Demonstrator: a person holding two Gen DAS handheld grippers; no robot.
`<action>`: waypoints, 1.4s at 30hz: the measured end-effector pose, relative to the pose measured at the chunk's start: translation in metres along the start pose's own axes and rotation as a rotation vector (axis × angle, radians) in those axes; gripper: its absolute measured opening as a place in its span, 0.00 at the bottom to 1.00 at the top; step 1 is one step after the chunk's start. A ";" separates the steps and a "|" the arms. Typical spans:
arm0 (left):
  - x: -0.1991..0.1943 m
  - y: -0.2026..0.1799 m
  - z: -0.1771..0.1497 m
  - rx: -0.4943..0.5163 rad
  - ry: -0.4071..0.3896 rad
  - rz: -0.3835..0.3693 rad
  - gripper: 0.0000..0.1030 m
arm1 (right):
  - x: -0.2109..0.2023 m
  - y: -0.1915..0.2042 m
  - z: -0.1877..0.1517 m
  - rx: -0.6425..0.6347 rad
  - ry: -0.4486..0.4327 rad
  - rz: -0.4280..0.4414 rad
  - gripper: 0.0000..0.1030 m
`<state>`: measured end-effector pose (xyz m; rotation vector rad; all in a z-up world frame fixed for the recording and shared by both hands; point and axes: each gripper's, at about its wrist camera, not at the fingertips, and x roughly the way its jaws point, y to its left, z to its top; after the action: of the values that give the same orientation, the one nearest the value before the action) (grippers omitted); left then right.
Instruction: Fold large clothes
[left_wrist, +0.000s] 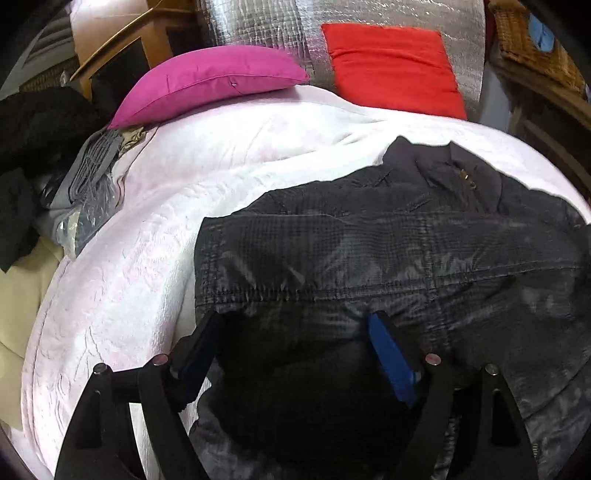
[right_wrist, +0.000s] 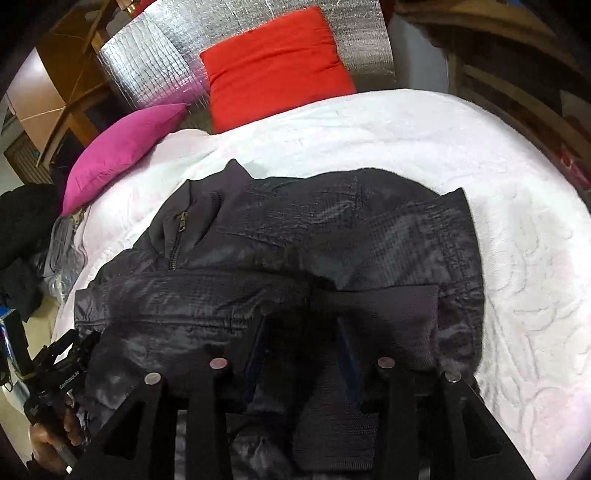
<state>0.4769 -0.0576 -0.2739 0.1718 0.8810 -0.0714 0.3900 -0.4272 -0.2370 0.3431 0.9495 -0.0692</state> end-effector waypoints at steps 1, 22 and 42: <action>-0.006 0.002 0.000 -0.015 -0.008 -0.018 0.79 | -0.010 -0.001 -0.003 -0.002 -0.008 0.010 0.44; -0.067 -0.018 -0.033 0.140 -0.100 -0.083 0.79 | -0.063 0.022 -0.035 -0.079 0.049 0.117 0.52; -0.025 0.024 -0.016 -0.063 0.007 0.014 0.80 | -0.033 -0.026 -0.012 -0.048 -0.013 -0.181 0.21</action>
<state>0.4520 -0.0309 -0.2622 0.1198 0.8879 -0.0296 0.3557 -0.4509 -0.2241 0.2111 0.9659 -0.2137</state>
